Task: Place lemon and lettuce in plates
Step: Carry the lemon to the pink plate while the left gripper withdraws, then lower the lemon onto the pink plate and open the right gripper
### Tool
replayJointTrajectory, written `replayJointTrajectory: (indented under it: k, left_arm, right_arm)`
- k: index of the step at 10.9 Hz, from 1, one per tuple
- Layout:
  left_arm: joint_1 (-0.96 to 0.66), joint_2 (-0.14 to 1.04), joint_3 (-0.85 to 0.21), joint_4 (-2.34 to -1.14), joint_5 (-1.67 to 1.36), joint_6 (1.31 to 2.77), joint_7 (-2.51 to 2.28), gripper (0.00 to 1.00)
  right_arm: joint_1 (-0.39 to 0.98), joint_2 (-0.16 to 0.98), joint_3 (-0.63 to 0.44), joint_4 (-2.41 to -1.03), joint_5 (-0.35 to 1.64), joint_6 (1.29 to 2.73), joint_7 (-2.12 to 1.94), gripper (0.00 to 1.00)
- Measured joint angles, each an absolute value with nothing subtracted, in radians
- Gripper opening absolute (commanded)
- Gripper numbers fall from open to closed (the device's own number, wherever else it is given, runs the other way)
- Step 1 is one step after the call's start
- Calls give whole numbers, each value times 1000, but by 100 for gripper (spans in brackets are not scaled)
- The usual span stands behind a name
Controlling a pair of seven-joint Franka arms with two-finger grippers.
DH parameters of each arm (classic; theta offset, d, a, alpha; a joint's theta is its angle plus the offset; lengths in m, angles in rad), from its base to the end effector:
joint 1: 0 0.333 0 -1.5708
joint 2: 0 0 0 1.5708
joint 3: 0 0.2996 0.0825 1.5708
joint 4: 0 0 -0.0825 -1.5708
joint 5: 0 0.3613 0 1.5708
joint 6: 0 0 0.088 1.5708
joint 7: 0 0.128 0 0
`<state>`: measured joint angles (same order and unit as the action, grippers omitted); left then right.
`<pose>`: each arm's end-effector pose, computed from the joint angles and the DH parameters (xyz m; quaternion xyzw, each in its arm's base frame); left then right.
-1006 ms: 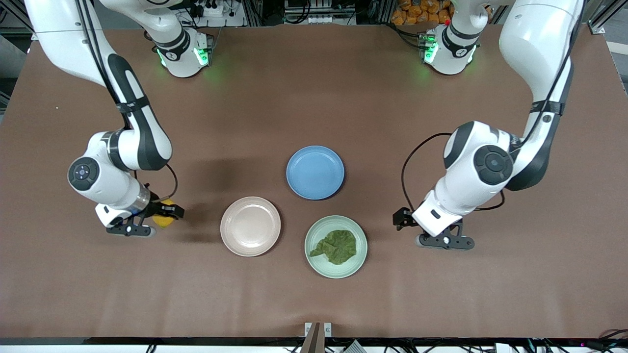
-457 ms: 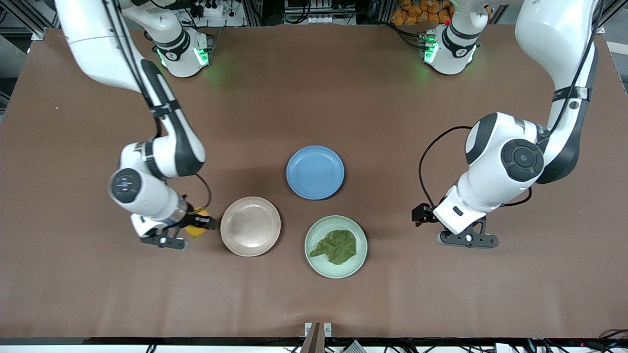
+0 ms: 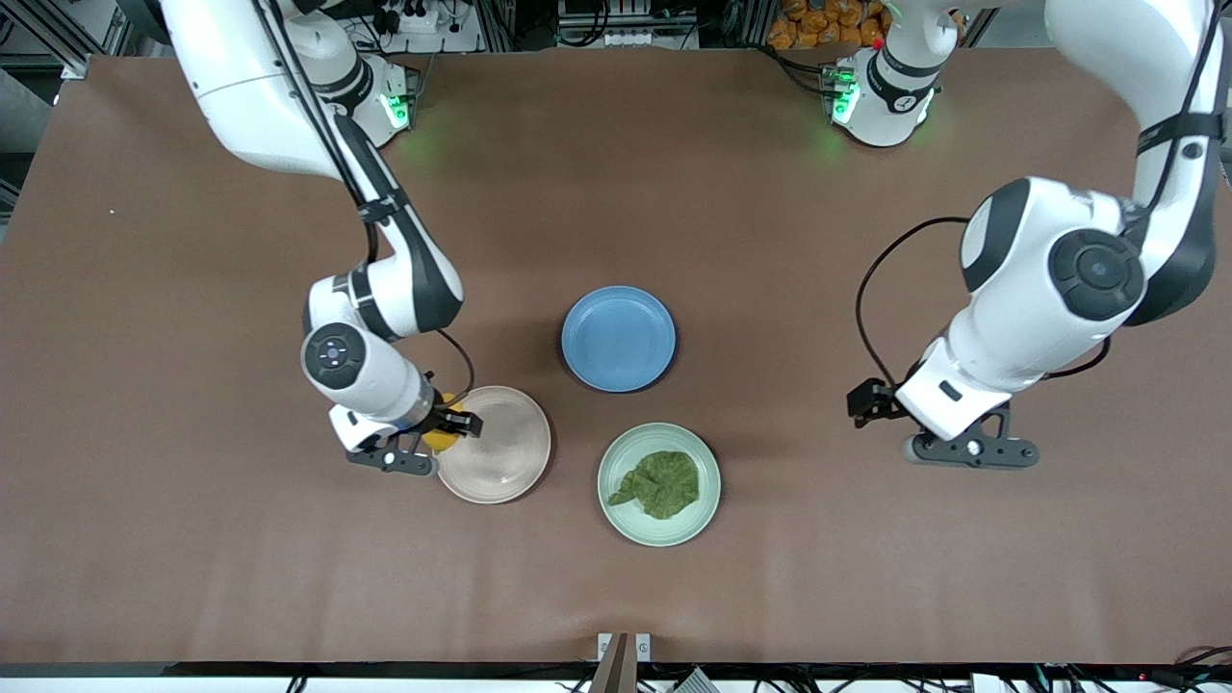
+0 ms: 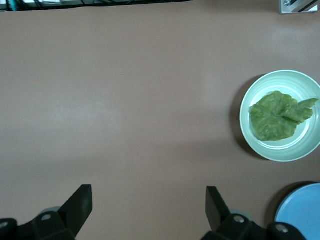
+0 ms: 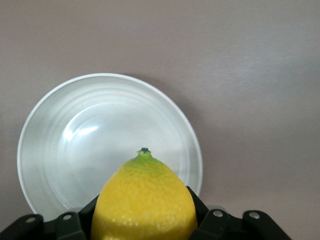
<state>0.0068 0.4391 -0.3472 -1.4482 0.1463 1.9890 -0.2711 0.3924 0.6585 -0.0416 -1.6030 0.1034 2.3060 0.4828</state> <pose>0.6459 -0.1792 0.4303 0.9971 -0.0401 0.0601 0.0220 0.6300 0.2379 0.2293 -0.9949 0.0950 -0.0101 0.0334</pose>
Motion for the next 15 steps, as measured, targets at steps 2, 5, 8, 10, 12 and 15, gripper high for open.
replayJointTrajectory:
  k: [2,5,8,10,12,15]
  left_arm:
    - [22,414,-347,-1449,146,1956,-251,100]
    - [50,402,-347,-1449,143,1935,-238,100]
    - [55,369,-347,-1448,143,1898,-238,100]
    - [77,337,-343,-1448,143,1878,-238,100]
    - [127,306,-342,-1447,143,1841,-238,100]
    - [160,259,-340,-1447,143,1793,-237,100]
  right_arm:
    - [406,694,-42,-1565,103,2312,490,48]
    - [420,755,-41,-1528,103,2383,490,48]
    - [458,790,-41,-1522,103,2404,495,53]
    - [469,809,-42,-1521,103,2444,499,85]
    - [470,821,-43,-1516,103,2459,502,100]
    - [470,823,-47,-1514,100,2459,502,100]
